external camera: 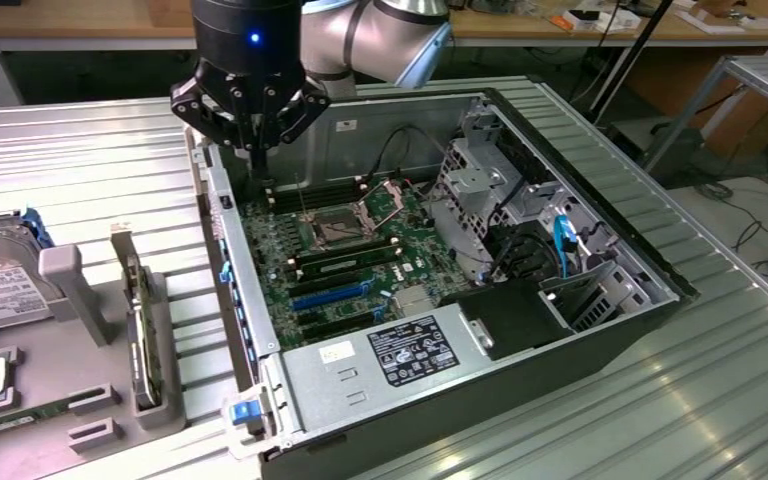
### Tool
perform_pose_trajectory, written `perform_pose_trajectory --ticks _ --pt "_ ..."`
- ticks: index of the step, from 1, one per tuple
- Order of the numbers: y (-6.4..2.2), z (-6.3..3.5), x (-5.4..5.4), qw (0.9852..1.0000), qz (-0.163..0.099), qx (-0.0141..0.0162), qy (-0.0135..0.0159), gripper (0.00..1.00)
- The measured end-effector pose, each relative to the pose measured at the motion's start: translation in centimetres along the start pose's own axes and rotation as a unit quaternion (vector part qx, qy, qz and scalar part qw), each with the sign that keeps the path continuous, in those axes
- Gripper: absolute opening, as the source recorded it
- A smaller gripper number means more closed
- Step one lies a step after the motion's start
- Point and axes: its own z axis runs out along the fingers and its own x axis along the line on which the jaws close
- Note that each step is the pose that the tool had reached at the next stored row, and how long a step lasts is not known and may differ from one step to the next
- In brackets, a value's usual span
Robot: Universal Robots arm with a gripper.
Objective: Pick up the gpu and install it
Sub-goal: 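Reach for the gpu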
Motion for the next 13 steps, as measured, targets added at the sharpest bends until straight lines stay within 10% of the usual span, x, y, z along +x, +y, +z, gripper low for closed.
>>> perform_pose_trajectory --ticks 13 --pt "-0.22 0.17 1.1 1.0 0.0 0.0 0.0 0.11"
